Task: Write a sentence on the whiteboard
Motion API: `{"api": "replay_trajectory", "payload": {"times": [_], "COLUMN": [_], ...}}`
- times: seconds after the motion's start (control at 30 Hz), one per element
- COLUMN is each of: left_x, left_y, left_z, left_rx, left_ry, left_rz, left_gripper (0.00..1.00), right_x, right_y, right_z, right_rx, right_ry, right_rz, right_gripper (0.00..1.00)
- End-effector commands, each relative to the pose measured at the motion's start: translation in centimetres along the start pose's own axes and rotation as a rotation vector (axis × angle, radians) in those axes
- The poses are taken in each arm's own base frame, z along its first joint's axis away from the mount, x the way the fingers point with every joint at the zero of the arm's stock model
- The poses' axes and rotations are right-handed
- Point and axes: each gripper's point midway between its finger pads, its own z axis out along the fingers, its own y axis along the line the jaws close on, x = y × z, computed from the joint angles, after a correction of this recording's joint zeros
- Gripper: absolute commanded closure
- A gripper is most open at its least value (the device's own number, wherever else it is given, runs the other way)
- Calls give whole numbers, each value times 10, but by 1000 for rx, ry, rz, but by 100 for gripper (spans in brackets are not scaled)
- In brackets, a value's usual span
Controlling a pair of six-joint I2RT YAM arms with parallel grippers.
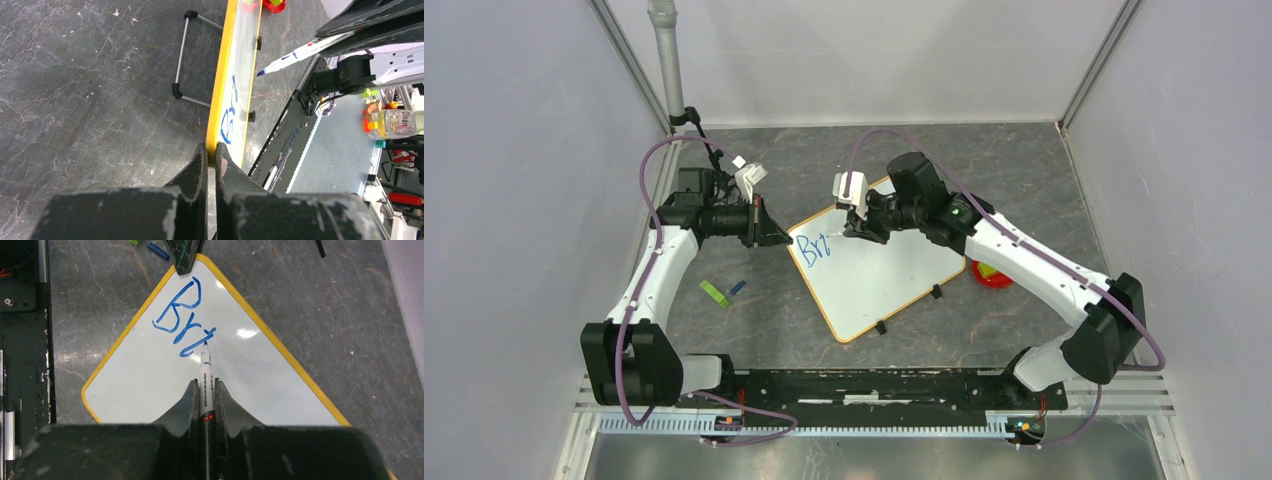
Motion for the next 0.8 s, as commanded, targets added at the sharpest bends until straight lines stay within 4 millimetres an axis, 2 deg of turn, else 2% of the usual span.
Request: {"api": "replay_trajectory", "payload": {"times": [0.0,0.27,0.57,0.77], "left_x": [-4,-2,-1,-1], "left_y": [0,1,1,1], "left_z": [-1,-2,-1,-1], "left_rx": [-11,-14,-6,-2], "left_ry": [-6,14,18,18], "left_rz": [43,55,56,56], "left_gripper": [98,98,98,98], "right_x": [-15,-10,7,6], "right_y": [-3,-9,-3,-4], "right_z": [-19,-34,-26,-23], "right_rx": [20,0,-21,-11], "right_ry": [-52,-91,-80,-89], "right_rz": [-27,26,53,63], "right_gripper": [100,100,100,100]}}
